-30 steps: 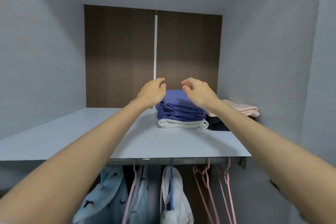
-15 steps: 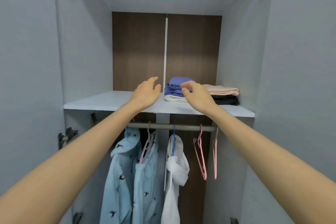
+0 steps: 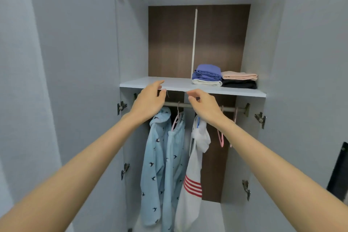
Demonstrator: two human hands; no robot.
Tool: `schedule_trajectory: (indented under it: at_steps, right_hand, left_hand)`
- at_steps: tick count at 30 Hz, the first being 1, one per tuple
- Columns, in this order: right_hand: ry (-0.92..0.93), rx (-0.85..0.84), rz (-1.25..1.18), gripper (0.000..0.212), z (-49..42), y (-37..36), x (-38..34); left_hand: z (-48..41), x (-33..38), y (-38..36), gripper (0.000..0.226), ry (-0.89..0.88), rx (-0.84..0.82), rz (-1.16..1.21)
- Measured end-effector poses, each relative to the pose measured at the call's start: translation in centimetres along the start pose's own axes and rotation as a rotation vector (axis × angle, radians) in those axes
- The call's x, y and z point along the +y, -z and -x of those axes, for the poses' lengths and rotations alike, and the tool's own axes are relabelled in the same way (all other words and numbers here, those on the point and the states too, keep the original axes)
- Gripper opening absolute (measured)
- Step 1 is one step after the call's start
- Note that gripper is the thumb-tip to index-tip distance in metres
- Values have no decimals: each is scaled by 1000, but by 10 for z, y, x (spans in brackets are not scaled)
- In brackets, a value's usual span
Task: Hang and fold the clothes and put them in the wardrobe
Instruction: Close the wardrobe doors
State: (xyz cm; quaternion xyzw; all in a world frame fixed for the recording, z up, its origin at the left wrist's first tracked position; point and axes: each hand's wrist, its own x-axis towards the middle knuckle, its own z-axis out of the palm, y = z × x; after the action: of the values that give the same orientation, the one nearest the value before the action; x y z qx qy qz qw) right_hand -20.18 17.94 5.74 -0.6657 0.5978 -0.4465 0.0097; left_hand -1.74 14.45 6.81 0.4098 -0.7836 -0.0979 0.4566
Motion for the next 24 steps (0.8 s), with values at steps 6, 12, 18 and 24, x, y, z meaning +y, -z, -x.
schedule_trajectory:
  at_steps: [6, 12, 18, 24]
  right_hand:
    - [39, -57, -73, 31, 42, -35, -47]
    - [64, -85, -106, 30, 68, -95, -104]
    - [89, -131, -93, 31, 79, -169, -147]
    - [99, -185, -71, 38, 79, -245, -171]
  left_hand:
    - [62, -23, 56, 42, -13, 89, -43]
    - [110, -70, 121, 40, 12, 173, -75]
    - [140, -132, 170, 42, 135, 210, -64]
    - [138, -182, 192, 46, 191, 119, 7]
